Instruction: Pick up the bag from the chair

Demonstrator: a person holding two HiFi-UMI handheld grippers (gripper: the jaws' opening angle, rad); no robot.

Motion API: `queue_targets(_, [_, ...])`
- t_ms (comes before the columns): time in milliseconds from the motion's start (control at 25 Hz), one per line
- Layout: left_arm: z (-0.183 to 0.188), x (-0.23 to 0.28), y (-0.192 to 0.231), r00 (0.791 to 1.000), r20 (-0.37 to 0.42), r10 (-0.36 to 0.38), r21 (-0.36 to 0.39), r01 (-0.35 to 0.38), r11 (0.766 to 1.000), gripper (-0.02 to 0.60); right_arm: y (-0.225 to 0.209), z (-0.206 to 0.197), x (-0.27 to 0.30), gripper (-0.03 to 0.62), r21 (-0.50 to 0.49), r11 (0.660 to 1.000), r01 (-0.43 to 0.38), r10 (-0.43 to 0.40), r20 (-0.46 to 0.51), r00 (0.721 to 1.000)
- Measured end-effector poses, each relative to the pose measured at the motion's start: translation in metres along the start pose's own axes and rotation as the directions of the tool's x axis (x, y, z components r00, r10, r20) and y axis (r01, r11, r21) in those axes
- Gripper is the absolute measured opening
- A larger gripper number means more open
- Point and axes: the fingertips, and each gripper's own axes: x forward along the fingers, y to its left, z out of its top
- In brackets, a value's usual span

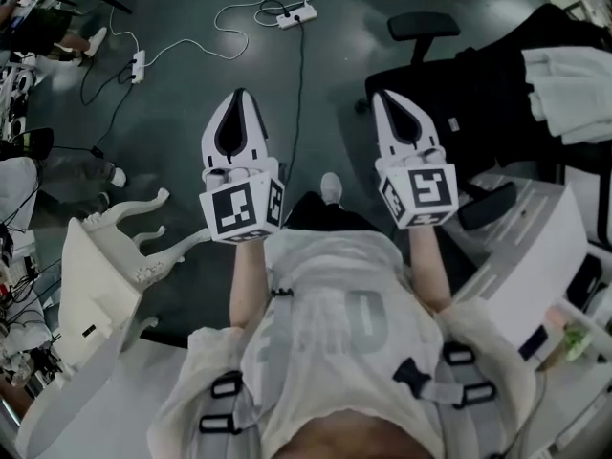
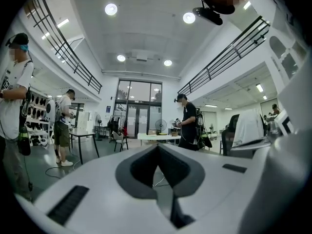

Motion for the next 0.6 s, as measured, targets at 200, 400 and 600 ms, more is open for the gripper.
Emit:
queue_targets(200, [0.011, 0.023, -0.008, 1.0, 0.016, -0.014, 0.014, 0.014, 1.0, 0.006, -0.014, 0.009, 0.013, 0.005, -0.003, 1.0, 0.004, -0.004, 0.013, 1.0])
queue_targets(400, [0.019, 0.04, -0.013, 0.999, 0.027, -0.023, 0.019, 0.023, 1.0, 0.006, -0.028, 0.015, 0.022, 0.005, -0.007, 1.0, 0.014, -0.013, 0.024, 1.0])
queue_targets(600, [0.018, 0.052, -0.012, 0.998, 0.038, -0.042, 0.006, 0.042, 0.999, 0.006, -0.035, 0.015, 0.032, 0.005, -0.002, 0.999, 0.043, -0.043, 0.024, 0.999])
